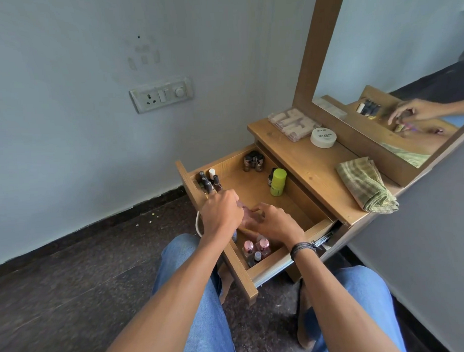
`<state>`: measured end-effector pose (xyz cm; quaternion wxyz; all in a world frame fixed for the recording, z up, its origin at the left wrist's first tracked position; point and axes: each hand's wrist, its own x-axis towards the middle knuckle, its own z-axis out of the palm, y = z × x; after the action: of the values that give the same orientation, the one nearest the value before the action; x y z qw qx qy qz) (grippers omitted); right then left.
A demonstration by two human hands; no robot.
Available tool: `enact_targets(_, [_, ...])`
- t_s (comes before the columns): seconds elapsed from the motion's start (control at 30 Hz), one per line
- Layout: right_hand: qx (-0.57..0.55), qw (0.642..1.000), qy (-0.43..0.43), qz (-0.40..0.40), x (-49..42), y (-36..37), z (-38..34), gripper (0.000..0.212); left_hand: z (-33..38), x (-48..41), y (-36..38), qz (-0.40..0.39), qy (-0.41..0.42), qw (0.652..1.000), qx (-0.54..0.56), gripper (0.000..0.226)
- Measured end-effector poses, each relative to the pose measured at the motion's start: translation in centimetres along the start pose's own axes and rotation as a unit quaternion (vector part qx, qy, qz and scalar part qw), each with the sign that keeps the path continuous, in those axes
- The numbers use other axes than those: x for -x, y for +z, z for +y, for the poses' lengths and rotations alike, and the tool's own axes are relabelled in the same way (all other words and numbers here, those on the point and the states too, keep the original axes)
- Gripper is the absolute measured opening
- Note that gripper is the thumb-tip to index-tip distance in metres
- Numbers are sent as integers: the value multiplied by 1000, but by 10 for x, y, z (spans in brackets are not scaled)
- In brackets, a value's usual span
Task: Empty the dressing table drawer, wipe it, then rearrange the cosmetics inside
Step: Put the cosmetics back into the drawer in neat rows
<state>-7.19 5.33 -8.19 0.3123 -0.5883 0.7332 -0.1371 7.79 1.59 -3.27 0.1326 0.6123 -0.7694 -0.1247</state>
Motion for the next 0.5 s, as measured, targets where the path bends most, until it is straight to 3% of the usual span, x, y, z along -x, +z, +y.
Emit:
enact_targets(0.27, [22,997,12,73,-1,4,-1,51,-1,-1,2,18,-8,1000,16,25])
enact_targets(0.5, [1,997,-32,64,2,1,-4,45,0,-1,2,13,-11,1000,4,25])
